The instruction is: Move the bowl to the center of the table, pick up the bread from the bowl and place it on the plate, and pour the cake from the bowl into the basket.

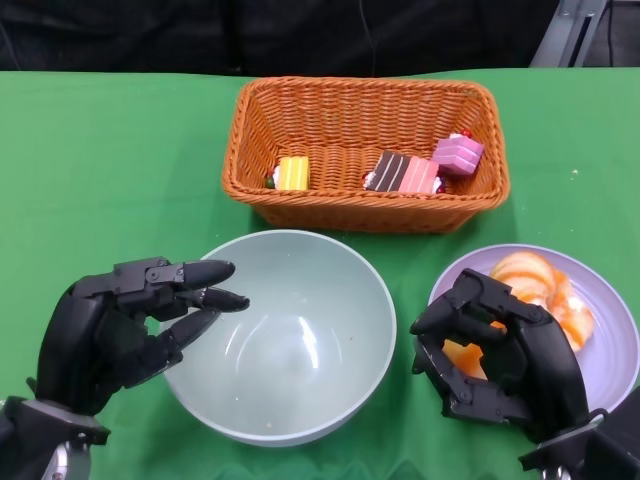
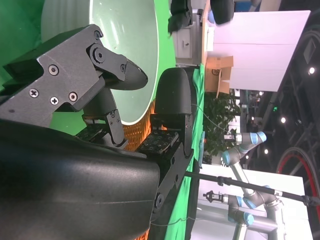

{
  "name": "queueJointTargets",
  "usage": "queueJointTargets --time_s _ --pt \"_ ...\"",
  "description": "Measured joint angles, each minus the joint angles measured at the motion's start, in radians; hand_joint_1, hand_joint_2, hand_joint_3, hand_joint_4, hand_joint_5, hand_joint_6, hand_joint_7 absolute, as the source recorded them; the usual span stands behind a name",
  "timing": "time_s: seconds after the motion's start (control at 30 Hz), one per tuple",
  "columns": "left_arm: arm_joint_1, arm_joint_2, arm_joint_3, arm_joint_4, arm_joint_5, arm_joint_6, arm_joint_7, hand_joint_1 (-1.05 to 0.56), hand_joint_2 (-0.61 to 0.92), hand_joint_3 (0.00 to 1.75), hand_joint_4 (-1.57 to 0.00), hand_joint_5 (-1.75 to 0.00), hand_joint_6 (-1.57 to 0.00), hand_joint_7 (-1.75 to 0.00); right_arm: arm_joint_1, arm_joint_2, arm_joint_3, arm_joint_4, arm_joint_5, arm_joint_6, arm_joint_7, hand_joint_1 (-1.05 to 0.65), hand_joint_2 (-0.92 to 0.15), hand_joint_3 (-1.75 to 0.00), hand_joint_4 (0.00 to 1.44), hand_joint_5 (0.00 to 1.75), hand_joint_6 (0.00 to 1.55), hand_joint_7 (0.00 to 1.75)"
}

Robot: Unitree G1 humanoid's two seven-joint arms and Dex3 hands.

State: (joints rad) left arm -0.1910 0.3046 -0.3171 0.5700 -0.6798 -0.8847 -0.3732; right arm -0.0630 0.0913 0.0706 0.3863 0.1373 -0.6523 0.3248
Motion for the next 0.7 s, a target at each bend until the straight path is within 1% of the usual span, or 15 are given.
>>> queueJointTargets --time_s 0.03,0.1,0.13,0.23,0.33,0.47,0.57,0.7 --pt "0.004 -0.020 0.032 0.000 0.008 0.016 -0.022 -0.23 0.92 0.29 -0.74 -1.20 -1.12 -0.32 -0.001 0.000 -0.002 0.001 0.001 -0.001 0.000 -0.06 -0.50 -1.04 0.75 1.63 0.69 1.23" --pt "0.006 -0.059 0.085 -0.003 0.014 0.055 -0.063 -0.21 0.92 0.31 -0.73 -1.26 -1.02 -0.55 -0.004 -0.002 -0.007 0.001 0.002 0.000 0.000 -0.06 -0.51 -1.01 0.75 1.63 0.68 1.24" --pt "0.007 -0.075 0.109 -0.008 0.017 0.079 -0.083 -0.21 0.92 0.31 -0.73 -1.28 -0.99 -0.63 -0.007 -0.003 -0.009 0.000 0.002 0.001 0.000 -0.06 -0.52 -0.98 0.75 1.63 0.68 1.24" --pt "0.009 -0.112 0.172 -0.024 0.034 0.134 -0.143 -0.19 0.92 0.32 -0.73 -1.31 -0.94 -0.73 -0.012 -0.012 -0.015 -0.008 0.002 0.008 0.000 -0.05 -0.53 -0.98 0.75 1.63 0.68 1.23" --pt "0.012 -0.134 0.223 -0.036 0.049 0.183 -0.198 -0.19 0.92 0.32 -0.73 -1.33 -0.94 -0.77 -0.013 -0.015 -0.016 -0.024 0.002 0.008 -0.001 -0.06 -0.53 -0.99 0.75 1.62 0.68 1.23" --pt "0.039 -0.162 0.271 -0.088 0.083 0.250 -0.216 -0.18 0.92 0.31 -0.73 -1.35 -0.93 -0.83 -0.013 -0.018 -0.015 -0.067 0.003 0.012 -0.001 -0.08 -0.51 -1.00 0.75 1.62 0.68 1.23" --pt "0.069 -0.178 0.289 -0.148 0.113 0.291 -0.222 -0.15 0.92 0.33 -0.75 -1.35 -0.94 -0.86 -0.010 -0.022 -0.013 -0.101 0.006 0.029 0.001 -0.09 -0.51 -1.01 0.75 1.62 0.68 1.23" --pt "0.098 -0.209 0.300 -0.206 0.143 0.323 -0.222 -0.15 0.92 0.35 -0.75 -1.38 -0.91 -0.94 0.007 -0.025 -0.011 -0.150 0.012 0.063 0.007 -0.08 -0.50 -1.03 0.75 1.61 0.69 1.22"
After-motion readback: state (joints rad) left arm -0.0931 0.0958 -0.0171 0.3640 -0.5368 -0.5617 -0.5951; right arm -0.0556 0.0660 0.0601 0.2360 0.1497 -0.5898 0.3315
